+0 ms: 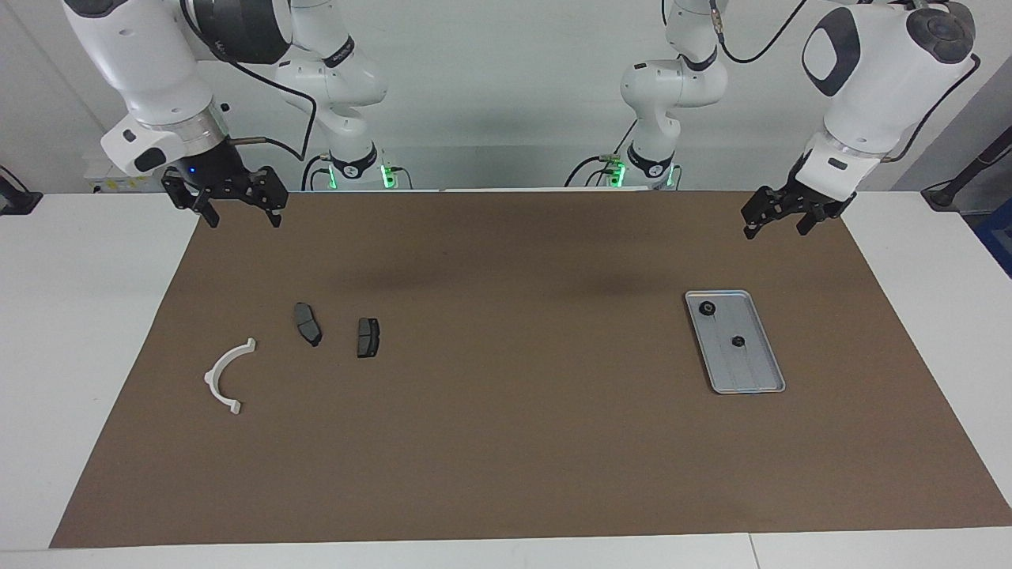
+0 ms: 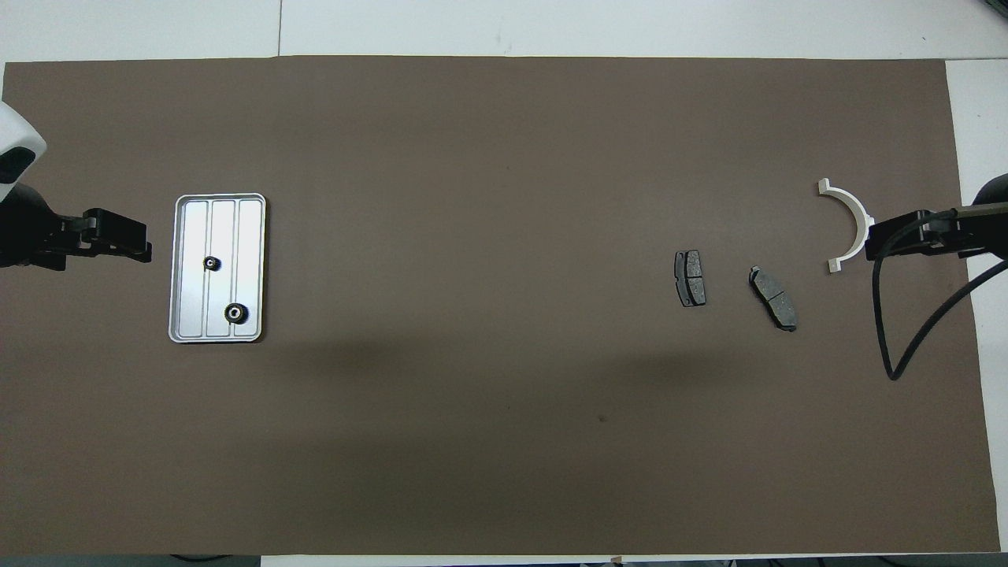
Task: Pick bearing gear from pile to tray
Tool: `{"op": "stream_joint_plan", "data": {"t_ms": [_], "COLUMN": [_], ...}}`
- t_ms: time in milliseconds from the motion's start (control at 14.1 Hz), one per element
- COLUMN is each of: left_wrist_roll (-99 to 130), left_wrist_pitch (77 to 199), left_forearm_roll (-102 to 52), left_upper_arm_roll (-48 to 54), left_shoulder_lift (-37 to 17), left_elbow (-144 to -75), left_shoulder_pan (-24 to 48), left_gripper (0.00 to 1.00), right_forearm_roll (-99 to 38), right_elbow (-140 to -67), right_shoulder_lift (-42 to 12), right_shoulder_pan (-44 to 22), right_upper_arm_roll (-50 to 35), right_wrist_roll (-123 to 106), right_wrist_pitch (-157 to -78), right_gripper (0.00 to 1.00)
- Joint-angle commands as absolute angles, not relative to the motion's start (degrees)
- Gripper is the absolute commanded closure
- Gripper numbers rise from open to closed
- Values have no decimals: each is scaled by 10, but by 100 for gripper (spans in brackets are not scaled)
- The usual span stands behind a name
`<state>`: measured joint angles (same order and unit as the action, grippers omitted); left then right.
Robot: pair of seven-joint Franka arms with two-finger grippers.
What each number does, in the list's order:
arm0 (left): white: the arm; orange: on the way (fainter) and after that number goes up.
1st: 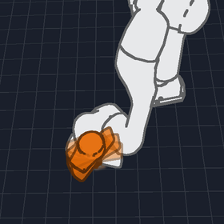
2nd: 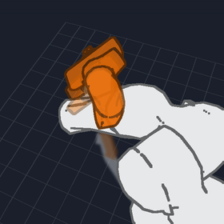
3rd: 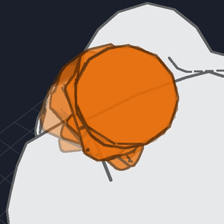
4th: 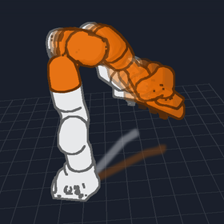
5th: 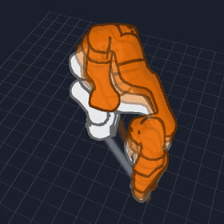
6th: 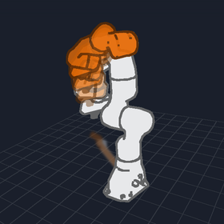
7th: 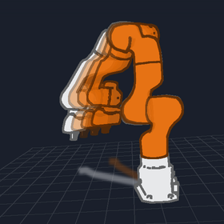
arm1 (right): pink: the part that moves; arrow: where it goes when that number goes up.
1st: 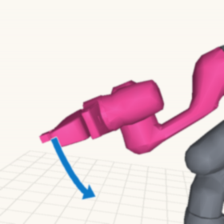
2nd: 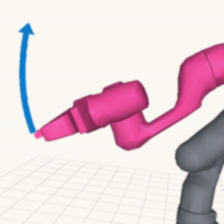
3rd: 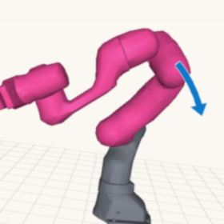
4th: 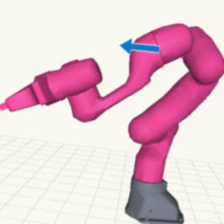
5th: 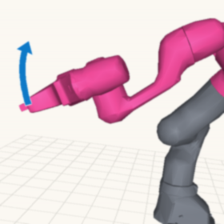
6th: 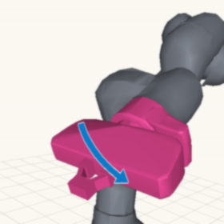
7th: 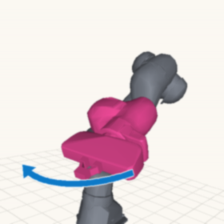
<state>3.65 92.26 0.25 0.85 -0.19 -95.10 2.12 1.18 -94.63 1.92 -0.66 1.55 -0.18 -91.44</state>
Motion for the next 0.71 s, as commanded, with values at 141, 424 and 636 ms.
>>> {"op": "stream_joint_plan", "data": {"t_ms": [141, 424, 636], "left_wrist_roll": [33, 35, 38], "left_wrist_pitch": [916, 925, 926], "left_forearm_roll": [18, 15, 15], "left_upper_arm_roll": [15, 15, 15], "left_shoulder_lift": [-11, -10, -9], "left_elbow": [-934, -938, -940], "left_shoulder_pan": [28, 26, 25], "left_gripper": [0, 0, 0], "right_forearm_roll": [4, 4, 4], "right_elbow": [-959, -959, -959], "right_shoulder_lift": [30, 30, 31], "right_shoulder_pan": [-4, -4, -4], "right_upper_arm_roll": [15, 15, 15], "right_wrist_roll": [4, 4, 4], "right_wrist_pitch": [-914, -914, -914], "right_gripper": [0, 0, 0]}}
